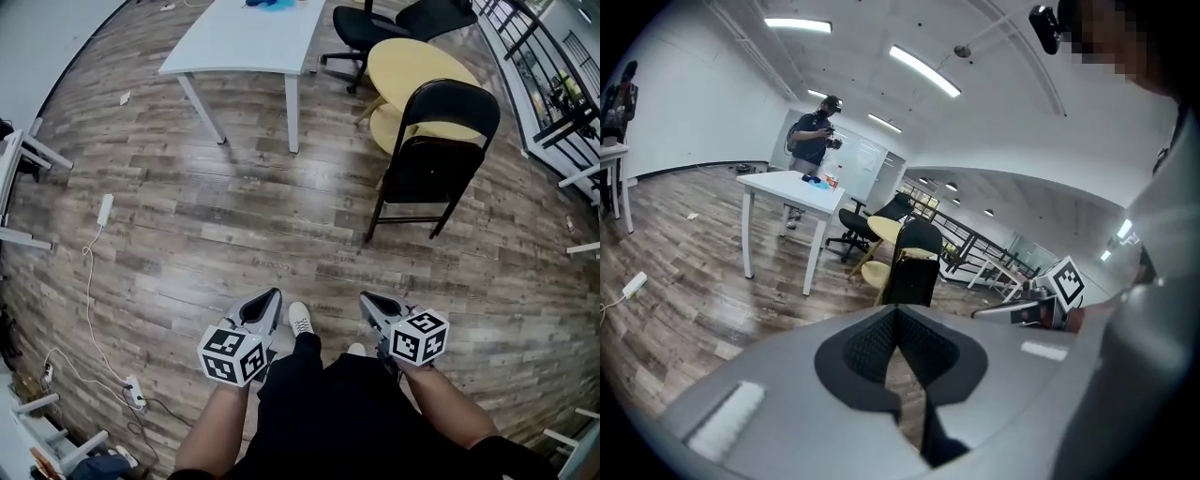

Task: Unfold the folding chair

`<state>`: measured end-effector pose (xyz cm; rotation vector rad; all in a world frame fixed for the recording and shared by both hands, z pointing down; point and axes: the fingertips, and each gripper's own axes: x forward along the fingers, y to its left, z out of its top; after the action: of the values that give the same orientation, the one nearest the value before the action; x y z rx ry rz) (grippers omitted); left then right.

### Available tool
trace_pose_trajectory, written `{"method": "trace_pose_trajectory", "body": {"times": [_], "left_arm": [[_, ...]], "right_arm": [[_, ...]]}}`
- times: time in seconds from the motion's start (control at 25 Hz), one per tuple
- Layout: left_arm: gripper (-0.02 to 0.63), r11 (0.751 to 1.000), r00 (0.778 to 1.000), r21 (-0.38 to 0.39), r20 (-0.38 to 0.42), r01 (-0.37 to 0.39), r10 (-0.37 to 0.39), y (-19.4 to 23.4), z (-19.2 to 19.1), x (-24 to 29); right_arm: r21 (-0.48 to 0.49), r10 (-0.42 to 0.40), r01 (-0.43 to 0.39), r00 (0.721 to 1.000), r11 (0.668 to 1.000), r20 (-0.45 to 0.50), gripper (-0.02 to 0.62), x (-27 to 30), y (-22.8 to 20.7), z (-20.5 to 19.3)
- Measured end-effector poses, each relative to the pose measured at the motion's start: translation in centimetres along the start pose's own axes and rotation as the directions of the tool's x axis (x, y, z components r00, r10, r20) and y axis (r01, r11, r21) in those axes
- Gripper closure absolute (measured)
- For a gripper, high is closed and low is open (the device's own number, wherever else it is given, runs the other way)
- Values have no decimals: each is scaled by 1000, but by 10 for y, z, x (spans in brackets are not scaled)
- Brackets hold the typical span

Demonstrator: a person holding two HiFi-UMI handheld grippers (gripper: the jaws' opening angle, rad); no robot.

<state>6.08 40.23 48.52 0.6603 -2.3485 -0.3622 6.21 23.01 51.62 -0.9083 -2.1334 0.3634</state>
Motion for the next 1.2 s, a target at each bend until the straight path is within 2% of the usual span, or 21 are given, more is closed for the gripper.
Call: {"method": "trace_pose_trajectory", "body": {"times": [0.24, 0.4, 0.76, 1.2], "left_arm": [[598, 999, 1000, 41, 9, 17, -18, 31, 34, -2], [598, 997, 999, 66, 18, 40, -42, 33, 50, -2], [598, 996, 999, 72, 4, 53, -54, 34, 52, -2], [598, 988, 997, 138, -26, 77, -74, 23, 65, 16]], "right_arm": [[-24, -27, 28, 999, 999, 47, 589, 18, 13, 37], [-37, -27, 29, 997, 999, 70, 589, 20, 21, 55], [-47, -35, 40, 993, 998, 113, 589, 22, 26, 73], [-24, -26, 30, 988, 999, 151, 590, 28, 14, 86]]}}
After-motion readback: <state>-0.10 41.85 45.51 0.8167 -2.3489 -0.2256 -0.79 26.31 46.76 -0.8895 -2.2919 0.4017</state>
